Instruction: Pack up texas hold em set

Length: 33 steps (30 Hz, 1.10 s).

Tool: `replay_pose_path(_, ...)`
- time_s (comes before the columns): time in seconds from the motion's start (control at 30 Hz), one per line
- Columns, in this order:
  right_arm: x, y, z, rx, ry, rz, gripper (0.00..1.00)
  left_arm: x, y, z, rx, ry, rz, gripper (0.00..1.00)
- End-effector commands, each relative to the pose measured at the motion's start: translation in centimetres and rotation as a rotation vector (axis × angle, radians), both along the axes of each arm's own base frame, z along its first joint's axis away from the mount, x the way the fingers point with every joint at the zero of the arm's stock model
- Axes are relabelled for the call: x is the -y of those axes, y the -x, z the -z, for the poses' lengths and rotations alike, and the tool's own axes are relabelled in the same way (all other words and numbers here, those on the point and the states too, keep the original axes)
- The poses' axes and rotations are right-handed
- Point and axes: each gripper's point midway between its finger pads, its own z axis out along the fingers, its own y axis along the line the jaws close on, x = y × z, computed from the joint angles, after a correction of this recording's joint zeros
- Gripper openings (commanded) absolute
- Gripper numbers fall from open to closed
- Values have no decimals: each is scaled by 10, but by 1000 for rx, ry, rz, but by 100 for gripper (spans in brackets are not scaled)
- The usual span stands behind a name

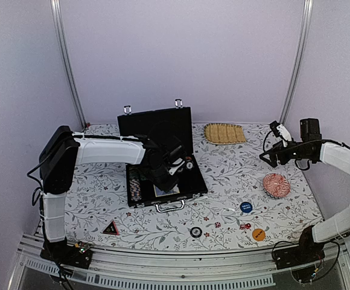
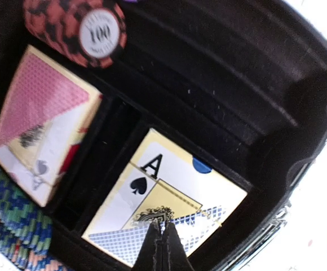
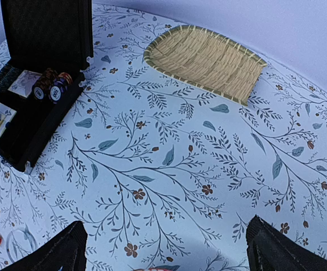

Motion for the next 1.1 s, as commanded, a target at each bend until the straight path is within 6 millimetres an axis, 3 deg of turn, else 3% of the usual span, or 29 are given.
replay_pose_path(0.0,-15,-14,-48,31,-99,-21,99,-3,3,25,-72,12,-9,0)
replay_pose_path(0.07,-25,-22,-86,25,-170,-46,99,-5,3,31,-87,5,-12,0)
replay_pose_path(0.2,-43,-28,-188,29,-322,-112,99,-6,2,25,-80,8,-18,0)
replay_pose_path(0.37,-54,-6,-294,83,-478,-137,99,-7,-3,6,-24,49,-52,0)
replay_pose_path(0.5,-60,22,-353,116,-583,-163,99,-6,-11,-8,26,63,-69,1)
replay_pose_path(0.57,-63,35,-374,131,-614,-196,99,0,-19,-17,52,80,-74,5)
replay_pose_path(0.7,-69,58,-396,127,-675,-293,99,11,-32,-34,96,111,-83,7)
replay_pose_path(0.87,-70,85,-427,167,-724,-372,99,16,-35,-45,115,130,-83,7)
replay_pose_path(1.07,-62,77,-420,135,-747,-340,99,8,-35,-49,138,115,-87,7)
